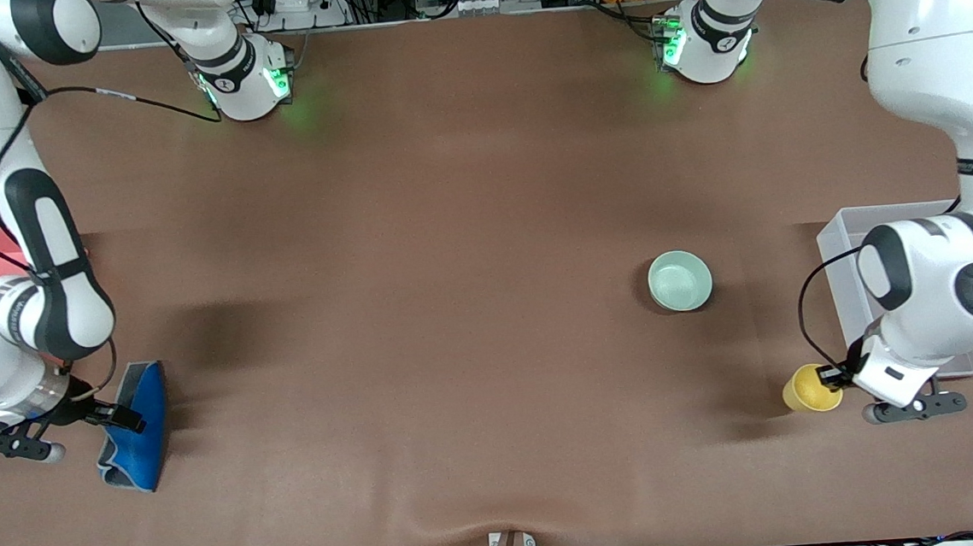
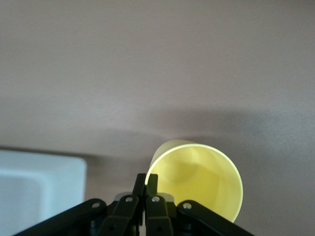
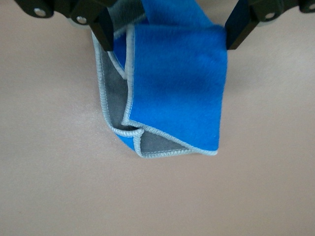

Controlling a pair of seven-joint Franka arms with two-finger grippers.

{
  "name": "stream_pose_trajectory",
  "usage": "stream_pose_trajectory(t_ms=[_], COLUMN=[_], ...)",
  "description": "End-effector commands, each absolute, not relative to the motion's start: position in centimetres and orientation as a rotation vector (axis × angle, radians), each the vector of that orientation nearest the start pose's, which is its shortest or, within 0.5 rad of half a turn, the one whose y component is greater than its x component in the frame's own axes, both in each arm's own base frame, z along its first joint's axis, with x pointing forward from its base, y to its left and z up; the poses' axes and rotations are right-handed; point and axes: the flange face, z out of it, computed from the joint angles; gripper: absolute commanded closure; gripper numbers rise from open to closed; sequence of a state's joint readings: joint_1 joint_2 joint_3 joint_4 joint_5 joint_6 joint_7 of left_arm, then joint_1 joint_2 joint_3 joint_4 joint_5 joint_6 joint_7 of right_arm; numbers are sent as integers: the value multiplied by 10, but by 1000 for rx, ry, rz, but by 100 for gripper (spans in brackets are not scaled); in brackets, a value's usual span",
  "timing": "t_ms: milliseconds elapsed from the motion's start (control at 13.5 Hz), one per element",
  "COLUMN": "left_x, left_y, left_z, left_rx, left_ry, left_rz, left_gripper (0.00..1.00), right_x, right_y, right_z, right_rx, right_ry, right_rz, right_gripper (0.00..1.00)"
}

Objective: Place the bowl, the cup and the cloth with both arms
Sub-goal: 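Grasp the yellow cup with the left gripper while the right gripper grasps the cloth, then place the cup in the clear tray while the right gripper lifts the cloth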

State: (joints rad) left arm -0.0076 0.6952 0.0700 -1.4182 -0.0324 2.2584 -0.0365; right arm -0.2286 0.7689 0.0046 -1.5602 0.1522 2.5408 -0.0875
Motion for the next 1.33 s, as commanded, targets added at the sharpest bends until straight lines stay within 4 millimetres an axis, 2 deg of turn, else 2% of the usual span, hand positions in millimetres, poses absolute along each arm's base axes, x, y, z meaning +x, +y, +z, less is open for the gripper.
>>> stream_pose_trajectory(t_ms=[0,148,295,369,443,665,739,812,886,1034,1108,1256], left_x=[727,715,705,703,703,703,702,701,700,699,701,707], left_y=[69,103,137,147,151,174,189,195,203,212,213,202], left_z=[383,421,429,428,421,381,374,360,350,345,339,319], left_rx=[-3145,-3154,-3155,-3155,-3155,-3164,-3158,-3160,-3159,-3158,-3154,-3155], left_ry=[-240,-249,-179,-162,-127,-81,-77,-62,-34,-18,-21,-35], left_rz=[-140,-67,-56,-50,-35,18,-13,-2,1,-12,-23,-58], left_gripper=[100,100,100,100,100,100,100,100,100,100,100,100], right_x=[711,711,710,709,709,709,709,710,709,709,709,710], right_y=[-163,-161,-161,-160,-159,-154,-153,-153,-154,-154,-154,-154], right_z=[211,210,209,207,208,206,206,206,206,206,208,211], right_rx=[-3008,-3006,-3006,-3004,-2993,-2968,-2961,-2960,-2960,-2964,-2965,-2965], right_ry=[416,418,421,421,433,477,506,508,511,498,493,488], right_rz=[-369,-366,-362,-357,-353,-338,-334,-336,-334,-337,-339,-344], right_gripper=[0,0,0,0,8,67,81,93,100,100,100,100])
